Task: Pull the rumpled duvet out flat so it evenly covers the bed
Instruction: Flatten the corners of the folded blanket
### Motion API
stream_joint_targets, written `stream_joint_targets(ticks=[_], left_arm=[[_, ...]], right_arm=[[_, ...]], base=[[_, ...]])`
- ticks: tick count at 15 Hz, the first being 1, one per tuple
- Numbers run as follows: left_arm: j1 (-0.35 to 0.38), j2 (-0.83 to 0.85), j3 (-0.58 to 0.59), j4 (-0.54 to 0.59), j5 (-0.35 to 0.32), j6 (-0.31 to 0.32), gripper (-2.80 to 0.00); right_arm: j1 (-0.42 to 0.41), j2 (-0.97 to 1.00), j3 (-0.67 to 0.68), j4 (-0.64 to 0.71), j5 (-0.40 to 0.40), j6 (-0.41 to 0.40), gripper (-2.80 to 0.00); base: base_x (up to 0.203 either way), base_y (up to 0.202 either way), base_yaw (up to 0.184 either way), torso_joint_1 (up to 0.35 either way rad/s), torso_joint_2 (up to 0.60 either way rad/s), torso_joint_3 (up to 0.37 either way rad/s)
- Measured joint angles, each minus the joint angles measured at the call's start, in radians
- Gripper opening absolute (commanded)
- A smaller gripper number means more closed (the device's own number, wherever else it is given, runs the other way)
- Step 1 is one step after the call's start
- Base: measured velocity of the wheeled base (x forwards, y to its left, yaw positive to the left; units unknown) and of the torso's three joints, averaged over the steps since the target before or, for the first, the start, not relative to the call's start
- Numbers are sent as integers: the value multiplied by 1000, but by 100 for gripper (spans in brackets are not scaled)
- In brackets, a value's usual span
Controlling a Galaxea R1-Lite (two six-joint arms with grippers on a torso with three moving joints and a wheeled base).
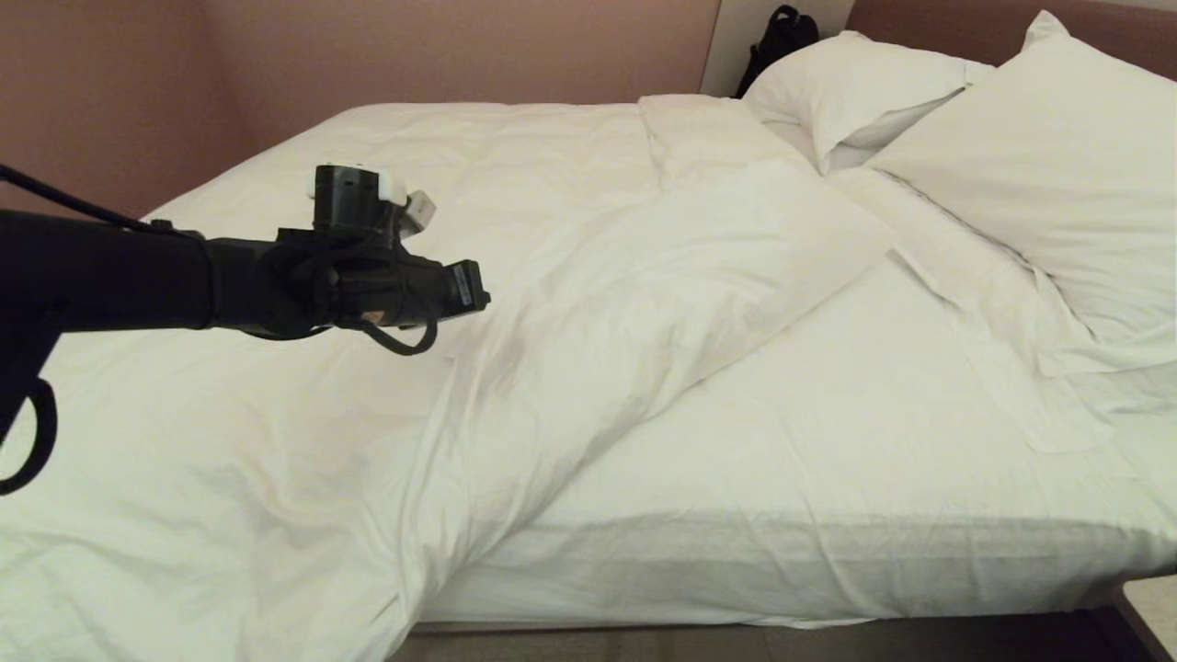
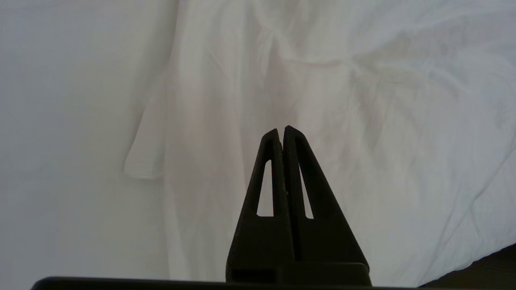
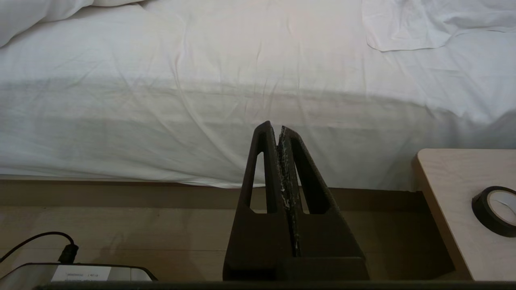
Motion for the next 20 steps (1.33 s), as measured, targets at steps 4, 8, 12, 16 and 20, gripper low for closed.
stream_joint_targets(ticks=[4,8,12,16,20], left_arm=[[22,38,-30,7,-3,37,-280],[24,75,-51,7,-3,60,0],[23,103,-59,-4,-1,74,0],[42,143,-87,-12,3,79,0],[60,188,-100,-31,8,94,0]], right_arm=[[0,0,0,0,0,0,-280],[0,0,0,0,0,0,-280],[0,0,0,0,0,0,-280],[0,0,0,0,0,0,-280],[0,0,0,0,0,0,-280]], base=[[0,0,0,0,0,0],[0,0,0,0,0,0],[0,0,0,0,0,0],[0,0,0,0,0,0],[0,0,0,0,0,0]])
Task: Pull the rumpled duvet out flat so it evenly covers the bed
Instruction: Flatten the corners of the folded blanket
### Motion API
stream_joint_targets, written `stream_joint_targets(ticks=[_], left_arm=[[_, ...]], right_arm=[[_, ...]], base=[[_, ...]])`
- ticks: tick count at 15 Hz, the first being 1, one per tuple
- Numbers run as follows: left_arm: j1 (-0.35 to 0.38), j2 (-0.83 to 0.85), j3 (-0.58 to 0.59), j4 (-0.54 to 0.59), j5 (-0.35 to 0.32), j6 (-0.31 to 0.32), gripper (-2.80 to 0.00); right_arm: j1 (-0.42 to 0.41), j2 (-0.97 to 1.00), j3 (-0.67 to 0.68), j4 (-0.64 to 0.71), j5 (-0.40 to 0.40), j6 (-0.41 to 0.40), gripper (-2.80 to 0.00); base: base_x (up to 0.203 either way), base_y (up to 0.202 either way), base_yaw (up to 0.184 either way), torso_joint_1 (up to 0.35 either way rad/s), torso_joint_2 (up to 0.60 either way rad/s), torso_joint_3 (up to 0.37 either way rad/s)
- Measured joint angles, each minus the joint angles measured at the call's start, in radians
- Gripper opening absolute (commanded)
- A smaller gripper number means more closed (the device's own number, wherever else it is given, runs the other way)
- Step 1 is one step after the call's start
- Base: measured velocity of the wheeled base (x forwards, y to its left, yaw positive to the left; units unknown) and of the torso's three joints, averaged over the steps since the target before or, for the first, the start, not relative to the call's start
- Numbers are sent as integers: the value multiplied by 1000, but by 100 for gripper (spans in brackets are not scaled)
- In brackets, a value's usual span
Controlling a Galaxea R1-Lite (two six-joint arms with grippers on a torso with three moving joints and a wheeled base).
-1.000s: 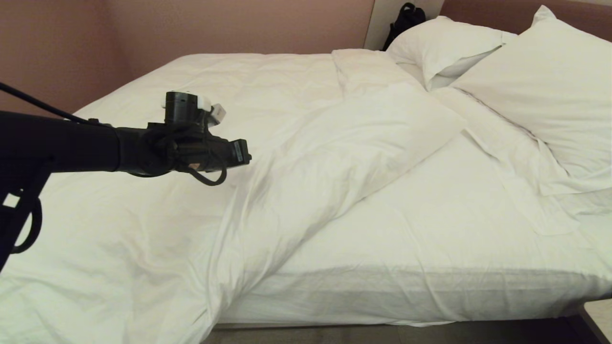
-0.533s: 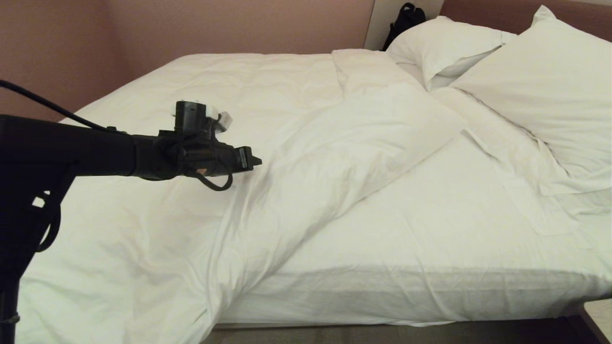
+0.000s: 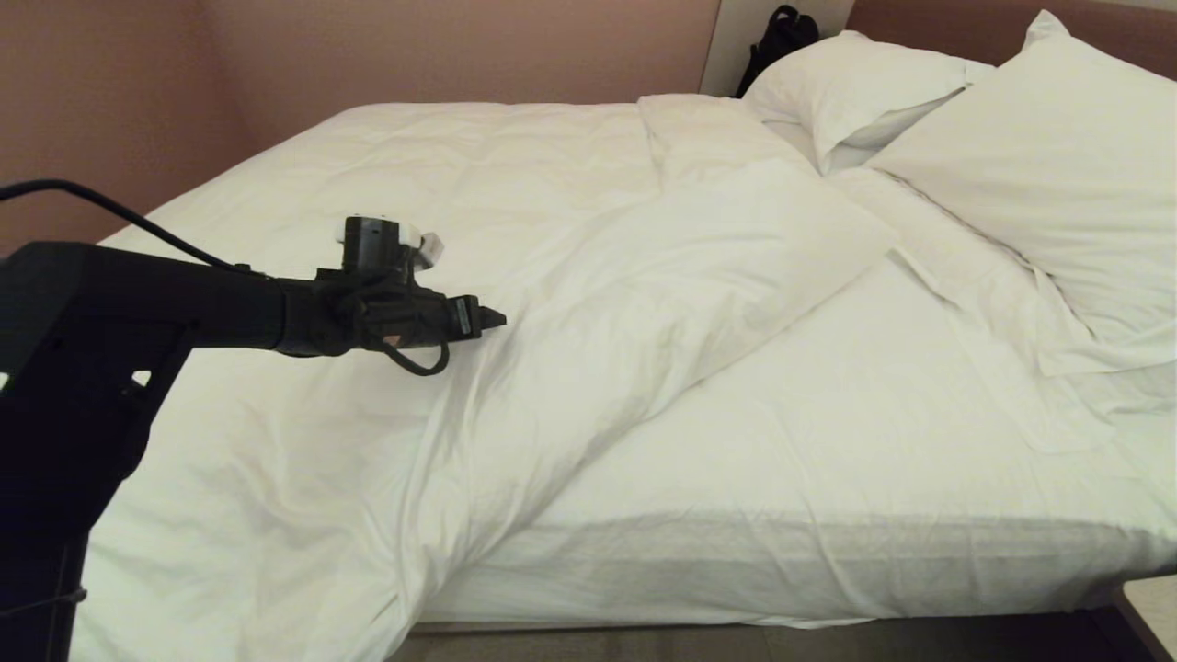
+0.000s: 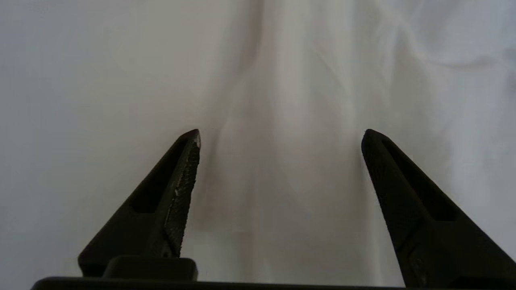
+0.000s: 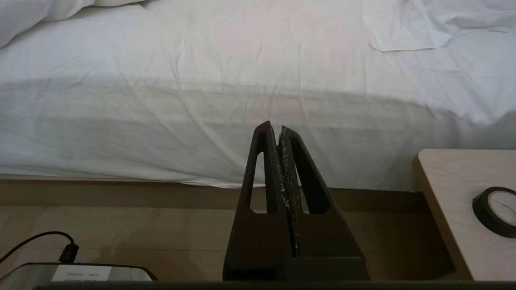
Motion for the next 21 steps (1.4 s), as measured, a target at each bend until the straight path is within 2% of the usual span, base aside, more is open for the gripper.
stream_joint_targets(ticks=[5,10,12,14,15,19,20,21], left_arm=[[-3,38,3,-12,7,-9,0],[-52,24,42,-24,-10,-74,0],[-69,10,48,-31,-30,-125,0],[-72,-6,50,-32,-101,-190,0],[-73,-13,51,-32,-116,-207,0],[-73,-22,64,-33,-120,-215,0],[-73,-21,66,-33,-120,-215,-280],[-72,-21,69,-33,-119,-214,-280]], right_arm=[[0,0,0,0,0,0,-280],[0,0,0,0,0,0,-280],[0,0,0,0,0,1,-280],[0,0,0,0,0,0,-280],[0,0,0,0,0,0,-280],[0,0,0,0,0,0,-280],[0,0,0,0,0,0,-280],[0,0,0,0,0,0,-280]], base=[[0,0,0,0,0,0],[0,0,0,0,0,0],[0,0,0,0,0,0],[0,0,0,0,0,0],[0,0,0,0,0,0],[0,0,0,0,0,0],[0,0,0,0,0,0],[0,0,0,0,0,0]])
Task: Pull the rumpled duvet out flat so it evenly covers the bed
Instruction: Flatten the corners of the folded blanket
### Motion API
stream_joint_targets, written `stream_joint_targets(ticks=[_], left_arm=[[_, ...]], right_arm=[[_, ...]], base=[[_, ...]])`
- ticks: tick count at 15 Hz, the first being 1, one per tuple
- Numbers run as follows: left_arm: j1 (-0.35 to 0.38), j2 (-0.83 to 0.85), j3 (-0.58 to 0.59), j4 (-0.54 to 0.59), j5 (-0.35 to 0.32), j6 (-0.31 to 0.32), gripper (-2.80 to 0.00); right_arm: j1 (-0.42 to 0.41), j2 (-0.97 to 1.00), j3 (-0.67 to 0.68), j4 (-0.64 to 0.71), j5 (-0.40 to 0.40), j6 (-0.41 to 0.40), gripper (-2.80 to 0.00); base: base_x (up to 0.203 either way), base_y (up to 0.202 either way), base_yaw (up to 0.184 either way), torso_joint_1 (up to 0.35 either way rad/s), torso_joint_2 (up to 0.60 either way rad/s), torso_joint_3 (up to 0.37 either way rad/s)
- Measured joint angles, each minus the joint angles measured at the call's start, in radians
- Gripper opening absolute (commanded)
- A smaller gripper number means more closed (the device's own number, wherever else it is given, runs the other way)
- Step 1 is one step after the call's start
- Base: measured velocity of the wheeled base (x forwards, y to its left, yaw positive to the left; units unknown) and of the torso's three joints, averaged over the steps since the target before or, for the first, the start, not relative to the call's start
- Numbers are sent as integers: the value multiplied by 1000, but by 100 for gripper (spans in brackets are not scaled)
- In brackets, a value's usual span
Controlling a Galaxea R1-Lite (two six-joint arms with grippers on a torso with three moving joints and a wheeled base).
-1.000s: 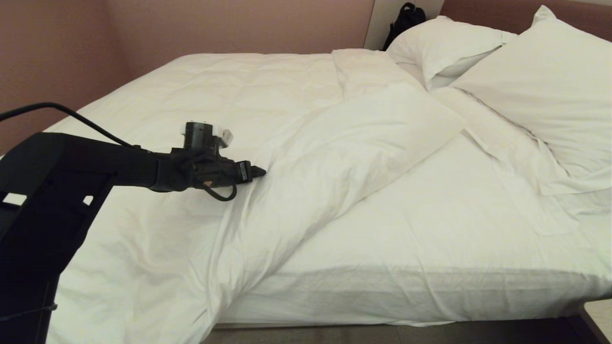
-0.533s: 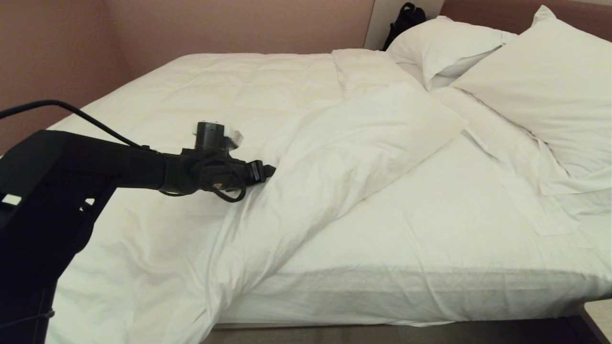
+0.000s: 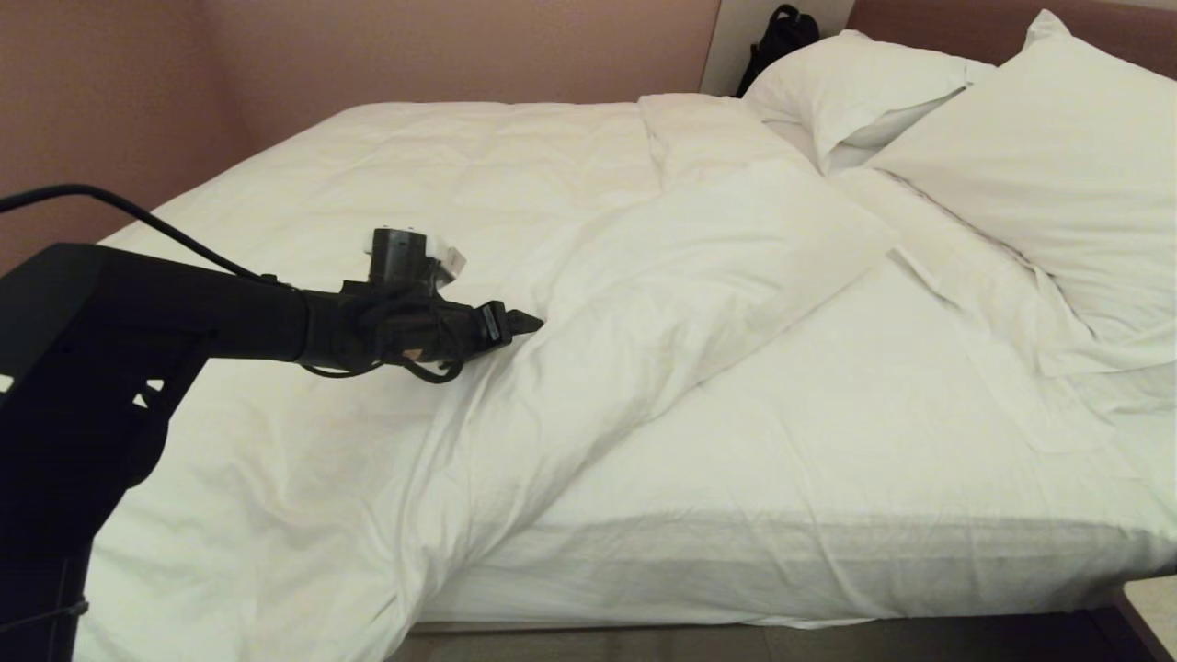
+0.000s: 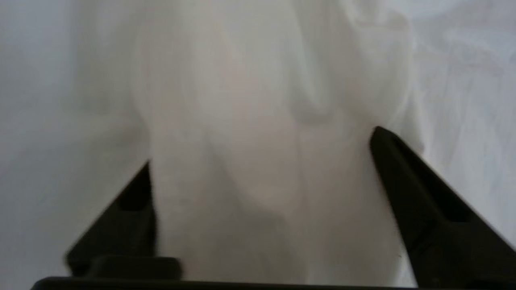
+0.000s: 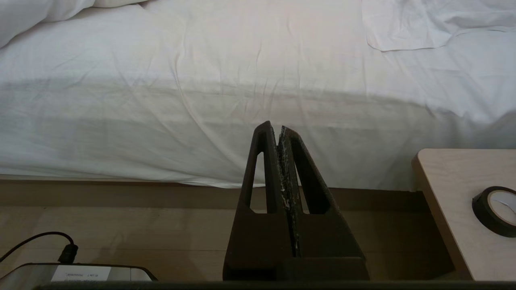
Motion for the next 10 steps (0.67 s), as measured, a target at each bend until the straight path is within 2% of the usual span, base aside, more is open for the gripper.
stream_joint_targets(ticks=[10], left_arm=[[-9,-19,42,-1,-4,5,-280]], right_arm=[[0,0,0,0,0,0,-280]], base=[[0,0,0,0,0,0]])
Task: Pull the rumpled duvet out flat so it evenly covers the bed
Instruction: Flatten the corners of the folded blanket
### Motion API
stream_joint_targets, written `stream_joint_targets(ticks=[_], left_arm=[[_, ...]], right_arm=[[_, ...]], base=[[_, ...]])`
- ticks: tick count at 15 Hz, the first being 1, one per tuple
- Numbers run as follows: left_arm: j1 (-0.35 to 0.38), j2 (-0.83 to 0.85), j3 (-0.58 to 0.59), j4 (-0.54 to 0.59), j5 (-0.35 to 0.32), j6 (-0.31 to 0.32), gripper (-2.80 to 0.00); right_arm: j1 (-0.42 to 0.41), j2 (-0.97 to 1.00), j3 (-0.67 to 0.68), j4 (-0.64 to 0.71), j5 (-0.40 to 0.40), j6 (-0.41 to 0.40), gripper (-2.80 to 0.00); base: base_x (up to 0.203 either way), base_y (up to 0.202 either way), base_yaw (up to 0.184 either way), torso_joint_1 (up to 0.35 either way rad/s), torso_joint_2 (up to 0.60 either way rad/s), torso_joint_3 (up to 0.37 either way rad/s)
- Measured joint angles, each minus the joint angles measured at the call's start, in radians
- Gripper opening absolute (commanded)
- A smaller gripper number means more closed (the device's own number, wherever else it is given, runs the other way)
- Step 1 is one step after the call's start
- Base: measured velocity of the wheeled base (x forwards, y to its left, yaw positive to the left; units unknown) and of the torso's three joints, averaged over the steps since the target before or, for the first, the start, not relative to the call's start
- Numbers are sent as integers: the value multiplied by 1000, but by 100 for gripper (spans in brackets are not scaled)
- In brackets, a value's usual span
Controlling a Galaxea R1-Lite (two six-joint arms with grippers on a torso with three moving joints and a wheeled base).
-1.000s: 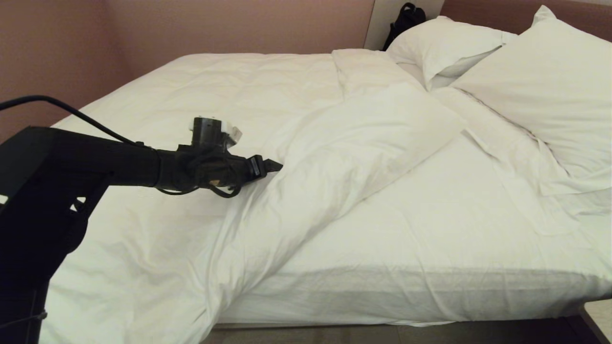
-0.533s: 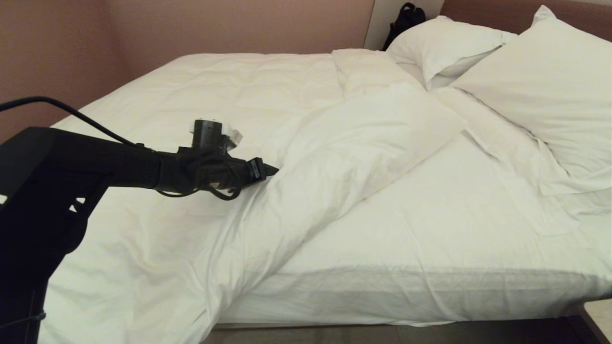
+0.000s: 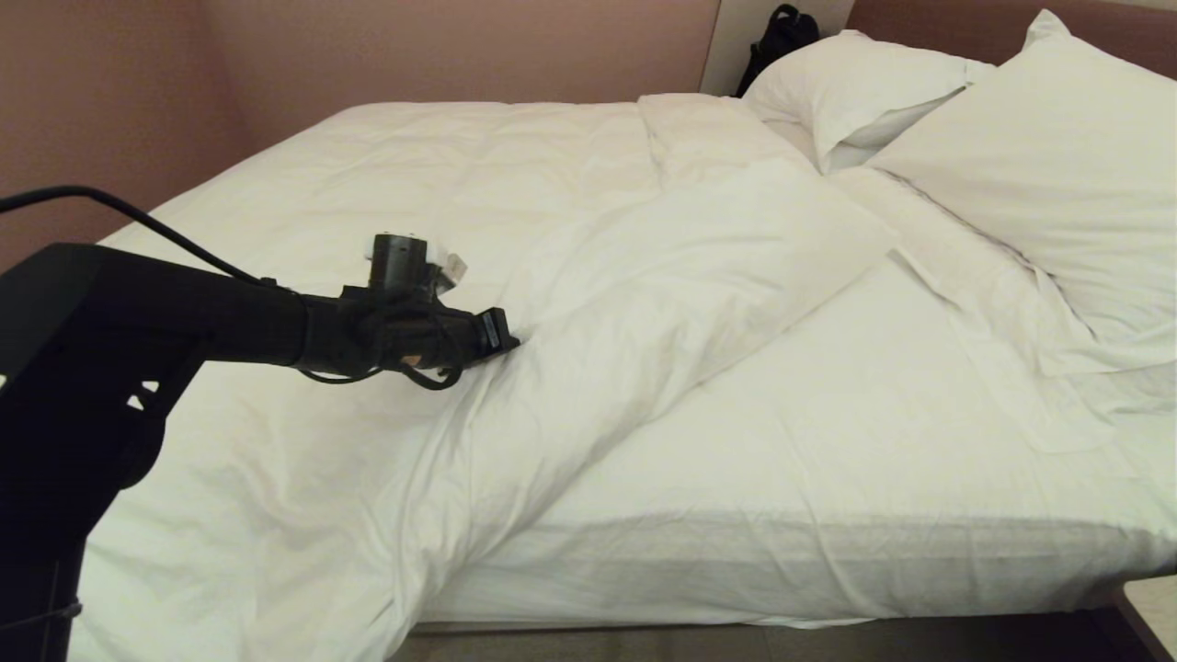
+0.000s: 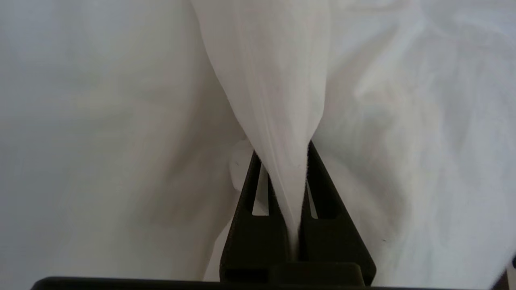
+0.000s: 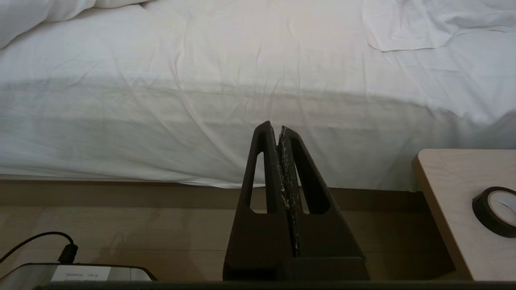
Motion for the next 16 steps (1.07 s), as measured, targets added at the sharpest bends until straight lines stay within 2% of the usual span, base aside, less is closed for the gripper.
stream_joint_targets(ticks=[4,7,11,16], left_arm=[[-52,-79,84,0,2,2,-280],[-156,-219,284,-12,1,0,-280],[-289,-381,530,-109,6,0,-280],[-360,-451,709,-133,6,19,-280]], right_arm=[[0,0,0,0,0,0,-280],[0,0,0,0,0,0,-280],[0,0,0,0,0,0,-280],[0,0,0,0,0,0,-280]], base=[[0,0,0,0,0,0],[0,0,0,0,0,0],[0,0,0,0,0,0],[0,0,0,0,0,0]])
